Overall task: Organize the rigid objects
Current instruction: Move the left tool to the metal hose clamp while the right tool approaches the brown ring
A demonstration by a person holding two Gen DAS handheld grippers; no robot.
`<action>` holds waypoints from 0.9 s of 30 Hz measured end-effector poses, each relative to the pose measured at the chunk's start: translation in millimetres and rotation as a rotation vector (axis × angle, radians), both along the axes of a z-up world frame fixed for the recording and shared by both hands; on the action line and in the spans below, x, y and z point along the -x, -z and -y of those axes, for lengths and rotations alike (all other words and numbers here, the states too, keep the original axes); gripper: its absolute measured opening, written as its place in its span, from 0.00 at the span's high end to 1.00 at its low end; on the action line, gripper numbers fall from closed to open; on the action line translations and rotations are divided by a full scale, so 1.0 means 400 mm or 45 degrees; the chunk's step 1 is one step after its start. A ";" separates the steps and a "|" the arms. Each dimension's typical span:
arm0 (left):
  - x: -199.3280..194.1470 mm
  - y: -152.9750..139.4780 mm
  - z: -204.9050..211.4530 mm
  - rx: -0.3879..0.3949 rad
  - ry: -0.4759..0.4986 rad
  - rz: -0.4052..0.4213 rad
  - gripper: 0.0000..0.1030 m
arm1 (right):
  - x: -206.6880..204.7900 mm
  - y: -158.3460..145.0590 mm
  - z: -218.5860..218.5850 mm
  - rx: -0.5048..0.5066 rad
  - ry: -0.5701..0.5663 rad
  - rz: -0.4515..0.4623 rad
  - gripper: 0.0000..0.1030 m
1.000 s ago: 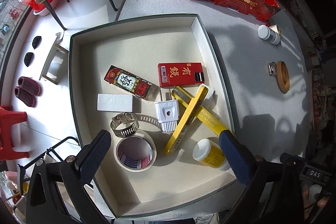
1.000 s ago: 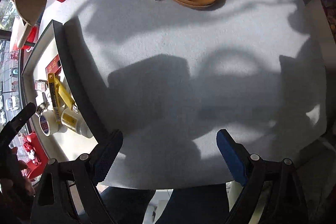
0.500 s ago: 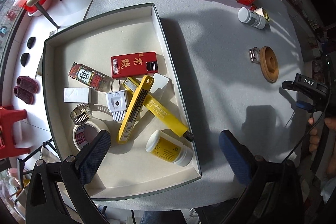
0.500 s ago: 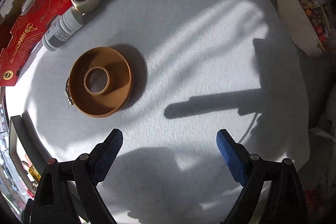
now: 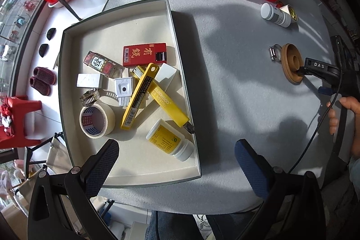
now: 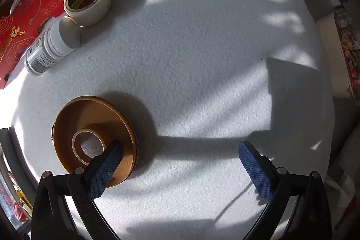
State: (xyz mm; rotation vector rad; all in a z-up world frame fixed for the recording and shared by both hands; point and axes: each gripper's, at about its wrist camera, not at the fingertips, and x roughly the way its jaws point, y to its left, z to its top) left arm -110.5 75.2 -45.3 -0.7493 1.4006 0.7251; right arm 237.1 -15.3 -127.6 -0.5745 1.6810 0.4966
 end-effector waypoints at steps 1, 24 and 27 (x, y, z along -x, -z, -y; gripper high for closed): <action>-0.013 0.001 0.005 0.000 0.005 0.000 0.00 | 0.006 -0.007 0.016 0.000 -0.034 0.010 0.01; -0.499 0.142 0.010 -0.105 0.161 0.012 0.00 | -0.052 0.031 0.253 0.019 0.049 -0.188 0.01; -0.547 0.182 0.008 -0.098 0.162 0.024 0.00 | -0.062 0.048 0.285 -0.008 0.050 -0.192 0.01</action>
